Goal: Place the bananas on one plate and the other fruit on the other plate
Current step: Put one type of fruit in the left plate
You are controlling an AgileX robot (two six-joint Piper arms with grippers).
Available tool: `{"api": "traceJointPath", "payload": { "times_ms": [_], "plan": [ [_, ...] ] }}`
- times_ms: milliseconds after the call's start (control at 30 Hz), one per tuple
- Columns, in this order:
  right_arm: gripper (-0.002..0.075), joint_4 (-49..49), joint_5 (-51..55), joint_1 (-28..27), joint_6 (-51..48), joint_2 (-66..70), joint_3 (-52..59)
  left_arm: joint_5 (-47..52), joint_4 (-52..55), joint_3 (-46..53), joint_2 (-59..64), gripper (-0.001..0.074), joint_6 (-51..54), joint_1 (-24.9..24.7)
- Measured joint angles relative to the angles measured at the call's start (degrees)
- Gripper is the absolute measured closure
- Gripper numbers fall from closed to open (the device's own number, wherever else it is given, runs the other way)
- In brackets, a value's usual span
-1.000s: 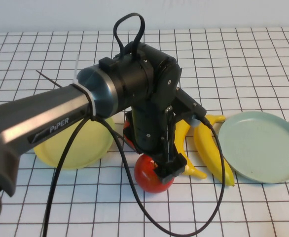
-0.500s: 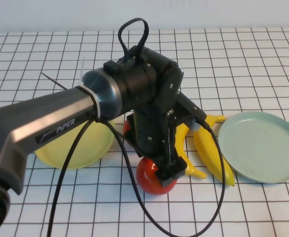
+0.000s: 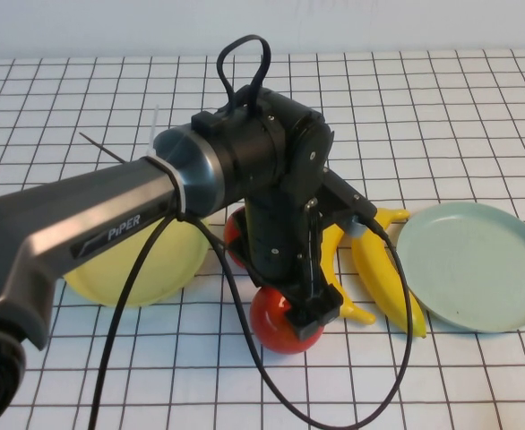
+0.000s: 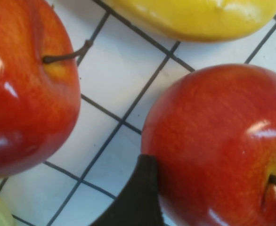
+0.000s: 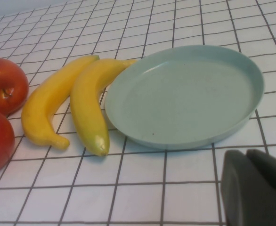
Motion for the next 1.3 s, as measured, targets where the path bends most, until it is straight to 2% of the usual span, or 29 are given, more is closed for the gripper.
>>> {"api": "traceJointPath", "payload": {
  "times_ms": [833, 1067, 1300],
  "plan": [
    [0.0743, 0.00, 0.00, 0.00, 0.00, 0.00, 0.00, 0.00, 2.34, -0.38, -0.92, 0.0067, -0.12, 0.00],
    [0.0743, 0.00, 0.00, 0.00, 0.00, 0.00, 0.00, 0.00, 2.34, -2.03, -4.11, 0.0136, -2.09, 0.00],
    [0.0743, 0.00, 0.00, 0.00, 0.00, 0.00, 0.00, 0.22, 4.71, -3.06, -11.59, 0.0145, -5.72, 2.26]
  ]
}}
